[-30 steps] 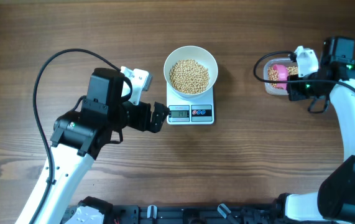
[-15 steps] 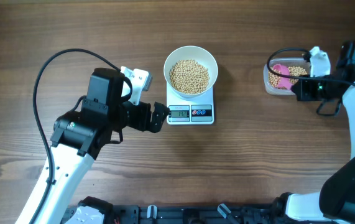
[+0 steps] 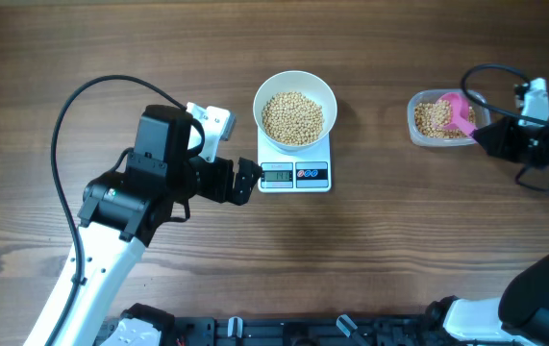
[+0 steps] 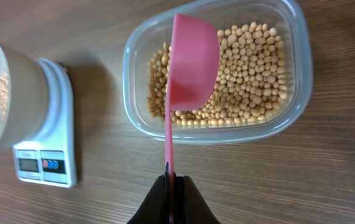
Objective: Scoop item into bowl and weigh 150g on scale
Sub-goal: 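Dip the pink scoop into the tub and scoop a small amount, then carry the filled pink scoop left over the white bowl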
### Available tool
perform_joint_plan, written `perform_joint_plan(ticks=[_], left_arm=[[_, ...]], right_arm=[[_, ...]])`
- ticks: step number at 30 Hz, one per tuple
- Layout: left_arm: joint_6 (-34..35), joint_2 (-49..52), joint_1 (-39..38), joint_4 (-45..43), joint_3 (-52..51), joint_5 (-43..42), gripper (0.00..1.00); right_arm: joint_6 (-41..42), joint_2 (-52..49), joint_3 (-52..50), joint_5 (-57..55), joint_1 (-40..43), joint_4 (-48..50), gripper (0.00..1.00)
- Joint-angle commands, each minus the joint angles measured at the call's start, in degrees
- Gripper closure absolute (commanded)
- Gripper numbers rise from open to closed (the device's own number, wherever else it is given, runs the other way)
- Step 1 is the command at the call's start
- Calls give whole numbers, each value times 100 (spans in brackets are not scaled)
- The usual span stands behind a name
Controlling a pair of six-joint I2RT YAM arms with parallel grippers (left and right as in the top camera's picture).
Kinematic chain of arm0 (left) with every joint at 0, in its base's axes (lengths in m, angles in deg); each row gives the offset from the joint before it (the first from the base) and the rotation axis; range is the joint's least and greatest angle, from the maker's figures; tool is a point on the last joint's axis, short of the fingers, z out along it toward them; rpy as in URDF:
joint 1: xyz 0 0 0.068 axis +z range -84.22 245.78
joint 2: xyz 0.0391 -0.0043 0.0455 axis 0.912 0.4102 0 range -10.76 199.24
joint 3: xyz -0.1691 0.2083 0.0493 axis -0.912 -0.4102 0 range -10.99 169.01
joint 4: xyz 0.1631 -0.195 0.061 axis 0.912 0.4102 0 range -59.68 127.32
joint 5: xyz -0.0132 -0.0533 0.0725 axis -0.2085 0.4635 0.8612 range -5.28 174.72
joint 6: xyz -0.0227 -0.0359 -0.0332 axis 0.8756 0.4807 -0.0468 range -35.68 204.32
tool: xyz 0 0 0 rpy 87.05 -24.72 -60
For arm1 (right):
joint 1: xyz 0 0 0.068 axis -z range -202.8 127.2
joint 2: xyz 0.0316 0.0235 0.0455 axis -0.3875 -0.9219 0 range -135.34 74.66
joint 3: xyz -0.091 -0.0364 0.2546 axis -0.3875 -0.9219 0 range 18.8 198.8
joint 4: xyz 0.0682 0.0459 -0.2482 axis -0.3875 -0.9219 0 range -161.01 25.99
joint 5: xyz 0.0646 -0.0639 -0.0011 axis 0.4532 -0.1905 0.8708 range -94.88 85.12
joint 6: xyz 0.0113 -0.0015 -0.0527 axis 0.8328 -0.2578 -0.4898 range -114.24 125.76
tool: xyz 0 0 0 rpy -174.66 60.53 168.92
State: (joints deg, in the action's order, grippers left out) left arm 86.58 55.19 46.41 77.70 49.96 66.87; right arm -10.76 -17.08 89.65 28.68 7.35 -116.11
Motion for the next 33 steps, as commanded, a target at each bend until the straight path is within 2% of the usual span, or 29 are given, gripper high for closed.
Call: perform_joint_plan(ticks=[1,8,24,33], left_arm=[[31,-35,37,0,2,-52,0],[31,-35,37,0,2,-50,0],[31,-35,37,0,2,-52,0],[31,-35,37,0,2,-50,0]], right_arm=[[284,-74,-37,807,354,-2,96],[319,-74,-37,1318,697,-306,96],[297,-72,-37,2306,713,-579,96],[302,-72,-37,4085,651,-560,96]])
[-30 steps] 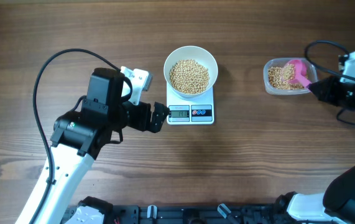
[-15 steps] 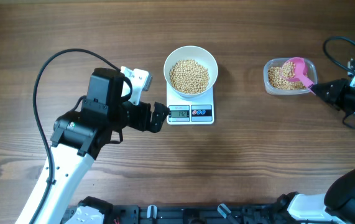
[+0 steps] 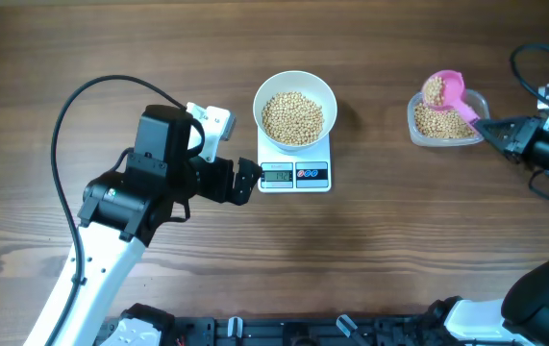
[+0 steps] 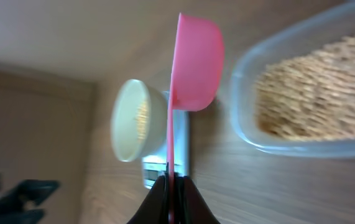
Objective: Scoop item into bowl and weigh 150g on scale
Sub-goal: 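Carry the filled pink scoop left over the white bowl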
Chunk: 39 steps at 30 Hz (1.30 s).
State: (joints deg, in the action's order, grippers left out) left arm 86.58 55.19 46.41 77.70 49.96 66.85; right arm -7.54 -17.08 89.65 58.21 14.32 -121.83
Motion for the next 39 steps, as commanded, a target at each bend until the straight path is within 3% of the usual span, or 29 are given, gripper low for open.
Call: perform_joint_plan(ticks=[1,11,15,20,28,39], left_arm=[[31,-35,37,0,2,-48,0],[31,-35,37,0,2,-50,0],[31,-35,37,0,2,-50,0],[31,-35,37,0,2,-50,0],[31,-35,37,0,2,-50,0],[31,-35,37,0,2,-50,0]], right_arm=[[-15,-72,-37,1196,-70,11,96],[361,-72,-35,1222,-1158,66,96],[780,-72,-35,1086,-1781,568,96],[1510,-61,-35,-28,-2601,1438,96],[1486,188,-28,-1639,-3807,2188,96],[1123,614,-28,-3294,-4509,2546,96]])
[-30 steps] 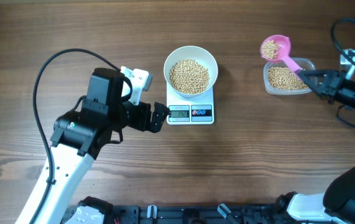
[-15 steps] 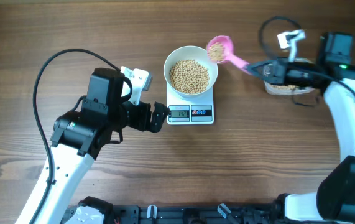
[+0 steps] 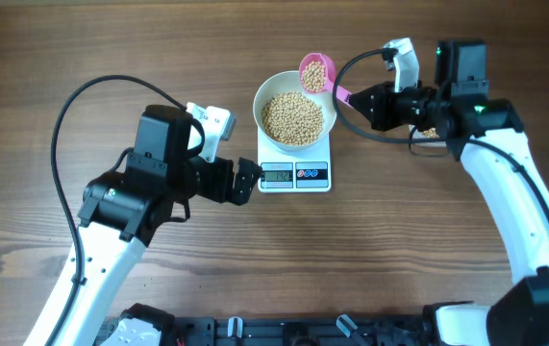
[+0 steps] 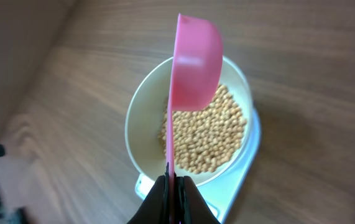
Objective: Scoop item into bowl and weigh 150g on scale
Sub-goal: 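Carry the filled pink scoop left over the white bowl, then tilt the pink scoop over the white bowl to pour soybeans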
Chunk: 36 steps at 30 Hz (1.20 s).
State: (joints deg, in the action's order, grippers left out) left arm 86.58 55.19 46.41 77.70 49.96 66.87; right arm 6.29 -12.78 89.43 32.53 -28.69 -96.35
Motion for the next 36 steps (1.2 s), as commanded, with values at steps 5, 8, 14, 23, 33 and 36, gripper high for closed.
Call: perform_joint_plan(ticks=[5,8,14,23,33,36], left_arm=[[31,-35,37,0,2,-52,0],[31,-35,37,0,2,-52,0],[31,-35,37,0,2,-52,0],[31,-35,37,0,2,-52,0],[31,-35,37,0,2,-50,0],[31,-35,37,0,2,-52,0]], right_arm=[[-411,184,-7,-1128,-525,-26,96],[-688,184,-7,-1438,-715,-22,96],[-986,184,-7,-1836,-1054,-20,96],[-1563,184,-7,-2286,-1346,-9,96],[-1552,184,-7,-2387,-1419,20,96],[-1550,184,-7,-2387,-1419,17,96]])
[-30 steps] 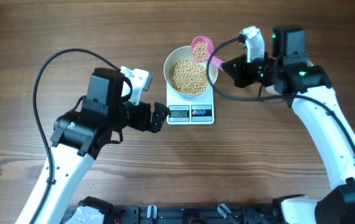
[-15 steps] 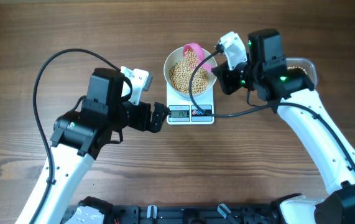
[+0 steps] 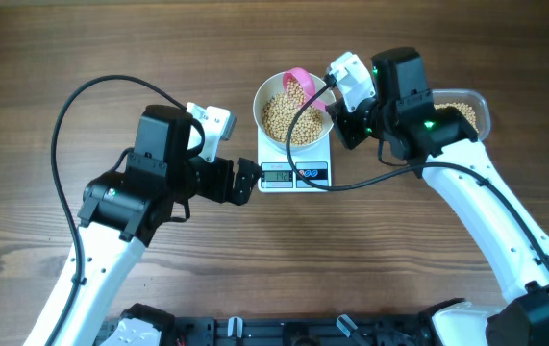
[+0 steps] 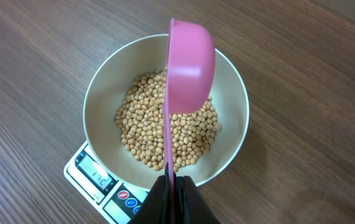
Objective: Scoop item into bowl and weigh 150g on scale
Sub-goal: 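Tilt the pink scoop over the white bowl to pour soybeans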
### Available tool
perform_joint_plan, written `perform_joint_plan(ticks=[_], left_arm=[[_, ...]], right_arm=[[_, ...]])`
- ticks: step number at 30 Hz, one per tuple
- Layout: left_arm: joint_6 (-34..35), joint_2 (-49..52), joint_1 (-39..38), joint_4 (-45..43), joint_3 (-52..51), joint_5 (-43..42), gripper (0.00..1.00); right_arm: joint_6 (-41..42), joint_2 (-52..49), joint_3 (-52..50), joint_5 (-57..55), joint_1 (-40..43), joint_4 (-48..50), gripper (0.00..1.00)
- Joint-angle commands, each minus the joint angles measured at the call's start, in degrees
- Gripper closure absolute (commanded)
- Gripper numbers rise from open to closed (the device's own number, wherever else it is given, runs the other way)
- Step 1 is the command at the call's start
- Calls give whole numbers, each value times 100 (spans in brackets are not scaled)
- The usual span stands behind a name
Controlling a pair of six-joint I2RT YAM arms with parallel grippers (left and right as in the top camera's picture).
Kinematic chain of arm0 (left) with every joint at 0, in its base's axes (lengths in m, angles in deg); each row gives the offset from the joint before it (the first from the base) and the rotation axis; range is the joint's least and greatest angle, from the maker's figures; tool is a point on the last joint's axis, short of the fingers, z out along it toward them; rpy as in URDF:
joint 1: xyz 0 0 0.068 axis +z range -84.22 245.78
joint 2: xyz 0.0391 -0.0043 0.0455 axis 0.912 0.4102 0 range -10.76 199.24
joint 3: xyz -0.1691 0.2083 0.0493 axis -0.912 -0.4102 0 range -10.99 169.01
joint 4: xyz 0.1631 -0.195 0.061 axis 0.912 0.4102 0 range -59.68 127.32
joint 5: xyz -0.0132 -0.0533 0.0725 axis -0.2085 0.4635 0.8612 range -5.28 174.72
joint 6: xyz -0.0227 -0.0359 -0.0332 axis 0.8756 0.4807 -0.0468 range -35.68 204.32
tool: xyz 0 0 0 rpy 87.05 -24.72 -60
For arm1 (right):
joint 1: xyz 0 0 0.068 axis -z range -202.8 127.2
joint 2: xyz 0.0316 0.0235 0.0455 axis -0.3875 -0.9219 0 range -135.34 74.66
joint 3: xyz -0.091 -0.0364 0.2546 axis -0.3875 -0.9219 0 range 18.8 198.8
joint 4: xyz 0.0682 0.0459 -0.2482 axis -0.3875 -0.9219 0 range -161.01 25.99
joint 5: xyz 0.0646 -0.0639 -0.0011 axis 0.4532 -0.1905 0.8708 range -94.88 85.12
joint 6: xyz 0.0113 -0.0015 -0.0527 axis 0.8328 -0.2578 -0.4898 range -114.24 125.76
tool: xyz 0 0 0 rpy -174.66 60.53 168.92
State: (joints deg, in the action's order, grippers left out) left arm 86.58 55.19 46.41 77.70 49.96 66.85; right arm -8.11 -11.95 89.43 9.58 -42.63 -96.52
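Note:
A white bowl (image 3: 270, 88) of soybeans (image 4: 141, 127) stands on a white digital scale (image 3: 294, 175). My right gripper (image 4: 171, 182) is shut on the thin handle of a pink scoop (image 4: 189, 68), whose cup is turned on its side over the bowl. In the overhead view the pink scoop (image 3: 300, 79) sits above the bowl's right half, held by the right gripper (image 3: 336, 99). The left gripper (image 3: 247, 181) rests at the scale's left edge; its jaws are too dark to read. The clear bean container (image 3: 468, 109) lies at the right, partly hidden by the arm.
The scale display (image 4: 99, 175) shows digits. A black cable (image 3: 91, 96) loops over the table left of the left arm. Bare wooden table (image 3: 351, 259) surrounds the scale.
The right gripper has moved the pink scoop from over the bowl's far right rim to over the bowl's middle. The scoop is now on its side. The left arm has stayed put.
The right gripper held the scoop in the bean container at the right. Then the scoop was raised above the container with beans in it. Then it was at the bowl's far right rim. Now it hangs tipped over the bowl's beans.

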Motion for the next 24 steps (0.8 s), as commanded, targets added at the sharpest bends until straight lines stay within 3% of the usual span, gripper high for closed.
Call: perform_joint_plan(ticks=[1,11,24], left_arm=[[31,-35,37,0,2,-48,0],[31,-35,37,0,2,-50,0],[31,-35,37,0,2,-50,0]], right_arm=[[-111,101,-7,-92,-24,37,96],[-343,101,-9,-695,-24,22,96],[-389,101,-9,-317,-24,-79,96]])
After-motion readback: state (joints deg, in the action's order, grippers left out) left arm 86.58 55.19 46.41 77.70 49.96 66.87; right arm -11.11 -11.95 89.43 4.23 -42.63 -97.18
